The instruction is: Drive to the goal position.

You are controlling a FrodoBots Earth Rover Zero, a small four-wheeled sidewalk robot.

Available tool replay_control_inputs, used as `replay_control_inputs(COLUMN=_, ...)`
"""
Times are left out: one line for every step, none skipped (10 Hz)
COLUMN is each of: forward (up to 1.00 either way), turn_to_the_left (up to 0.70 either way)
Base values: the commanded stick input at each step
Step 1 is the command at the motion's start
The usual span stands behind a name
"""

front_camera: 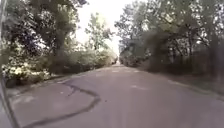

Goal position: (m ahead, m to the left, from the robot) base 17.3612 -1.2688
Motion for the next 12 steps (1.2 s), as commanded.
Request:
replay_control_inputs(forward=0.7, turn_to_the_left=0.0)
replay_control_inputs(forward=0.7, turn_to_the_left=0.0)
replay_control_inputs(forward=0.7, turn_to_the_left=0.0)
replay_control_inputs(forward=0.7, turn_to_the_left=0.0)
replay_control_inputs(forward=0.7, turn_to_the_left=0.0)
replay_control_inputs(forward=0.7, turn_to_the_left=0.0)
replay_control_inputs(forward=0.7, turn_to_the_left=0.0)
replay_control_inputs(forward=0.7, turn_to_the_left=0.0)
replay_control_inputs(forward=0.7, turn_to_the_left=0.0)
replay_control_inputs(forward=0.7, turn_to_the_left=0.0)
replay_control_inputs(forward=0.7, turn_to_the_left=0.0)
replay_control_inputs(forward=0.7, turn_to_the_left=0.0)
